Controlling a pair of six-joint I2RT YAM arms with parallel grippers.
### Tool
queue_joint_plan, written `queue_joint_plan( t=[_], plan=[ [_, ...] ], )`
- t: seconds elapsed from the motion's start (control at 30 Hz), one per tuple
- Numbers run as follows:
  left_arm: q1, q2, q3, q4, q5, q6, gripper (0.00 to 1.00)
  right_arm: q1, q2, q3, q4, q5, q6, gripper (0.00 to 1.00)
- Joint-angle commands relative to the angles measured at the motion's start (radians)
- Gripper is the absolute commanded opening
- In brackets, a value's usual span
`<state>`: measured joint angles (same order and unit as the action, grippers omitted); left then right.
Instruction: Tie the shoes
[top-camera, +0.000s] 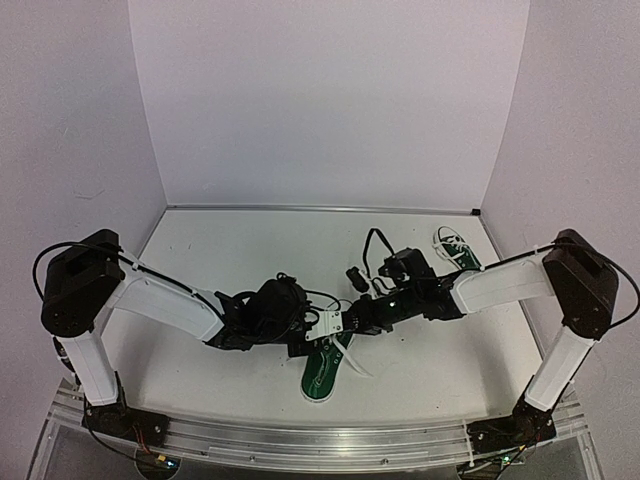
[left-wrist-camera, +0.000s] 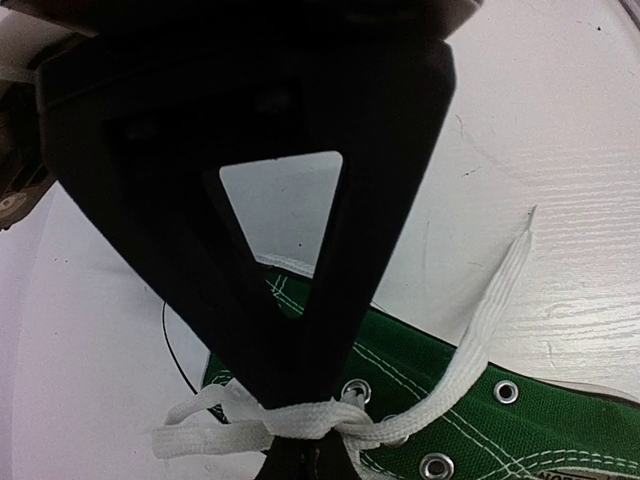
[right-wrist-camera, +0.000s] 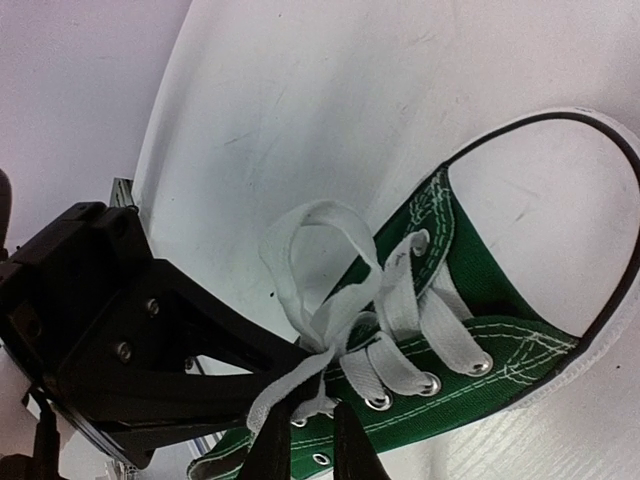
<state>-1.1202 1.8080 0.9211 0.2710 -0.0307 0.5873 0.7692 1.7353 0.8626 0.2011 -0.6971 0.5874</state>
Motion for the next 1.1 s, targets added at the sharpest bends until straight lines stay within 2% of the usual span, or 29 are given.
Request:
queue_joint_plan(
  t=[0.0, 0.63, 1.07],
  plan=[
    [0.005, 0.001, -0.016, 0.011, -0.004, 0.013, 0.0, 0.004, 0.017, -0.005, 0.111, -0.065, 0.044, 0.15],
    [0.005, -0.006, -0.098, 0.17, -0.04, 0.004, 0.0, 0.004, 0.079, -0.032, 0.172, -0.085, 0.123, 0.18],
    [0.005, 0.007, -0.172, 0.365, -0.043, 0.0, 0.0, -0.006, 0.099, -0.063, 0.326, -0.143, 0.244, 0.15]
  ],
)
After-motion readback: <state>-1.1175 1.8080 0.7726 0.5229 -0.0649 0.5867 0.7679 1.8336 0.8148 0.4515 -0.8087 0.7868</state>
